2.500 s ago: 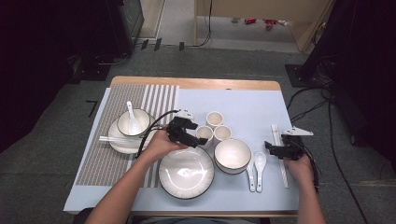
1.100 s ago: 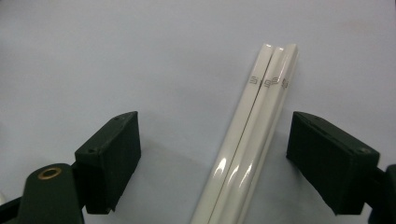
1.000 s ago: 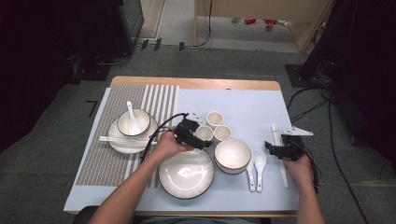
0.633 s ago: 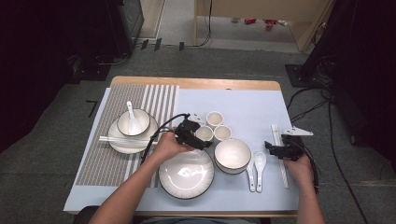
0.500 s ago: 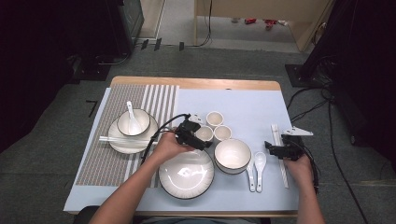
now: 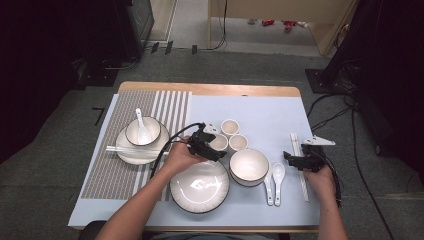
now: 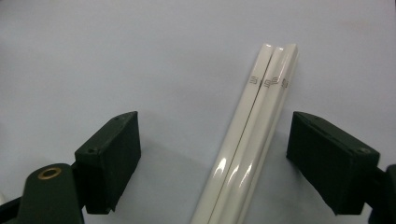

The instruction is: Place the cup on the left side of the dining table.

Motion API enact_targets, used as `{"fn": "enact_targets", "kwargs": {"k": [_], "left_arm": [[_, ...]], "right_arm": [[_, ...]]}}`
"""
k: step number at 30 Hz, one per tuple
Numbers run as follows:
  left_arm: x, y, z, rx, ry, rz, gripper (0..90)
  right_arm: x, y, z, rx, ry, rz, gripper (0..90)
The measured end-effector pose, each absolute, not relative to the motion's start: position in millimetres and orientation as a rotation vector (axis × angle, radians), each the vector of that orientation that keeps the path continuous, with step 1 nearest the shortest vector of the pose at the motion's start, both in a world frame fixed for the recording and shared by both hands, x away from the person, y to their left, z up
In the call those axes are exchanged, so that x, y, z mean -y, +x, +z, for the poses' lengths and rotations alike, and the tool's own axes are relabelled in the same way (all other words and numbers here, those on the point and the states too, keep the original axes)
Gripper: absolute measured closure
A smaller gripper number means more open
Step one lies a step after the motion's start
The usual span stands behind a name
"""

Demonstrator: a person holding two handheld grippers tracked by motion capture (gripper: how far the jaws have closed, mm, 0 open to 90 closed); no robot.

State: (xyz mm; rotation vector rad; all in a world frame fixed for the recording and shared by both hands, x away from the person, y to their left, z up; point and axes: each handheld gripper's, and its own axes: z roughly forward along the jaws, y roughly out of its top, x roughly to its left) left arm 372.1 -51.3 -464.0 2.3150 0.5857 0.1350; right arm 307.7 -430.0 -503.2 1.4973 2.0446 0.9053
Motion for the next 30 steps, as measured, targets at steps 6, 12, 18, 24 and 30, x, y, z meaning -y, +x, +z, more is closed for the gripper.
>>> {"fn": "enact_targets", "kwargs": {"k": [6,12,18,24,30], "left_arm": [[50,373,-464,-0.599,2.305,0.121,27.4],[49,375,-463,-0.612,2.297,0.106,27.5],[47,376,-463,-0.621,2.293,0.092,27.6],[46,377,-462,-0.631,2.284,0.102,27.6],[40,379,-459,-0.644,2.268,0.104,27.6]], "right_arm": [[430,308,-503,-2.045,1.498,0.905,17.2],[430,308,-503,-2.045,1.498,0.906,17.2],[430,308,-503,-2.045,1.498,0.906,17.2],[430,308,-503,-2.045,1.498,0.906,17.3],[430,308,-503,-2.045,1.498,0.906,17.2]]}}
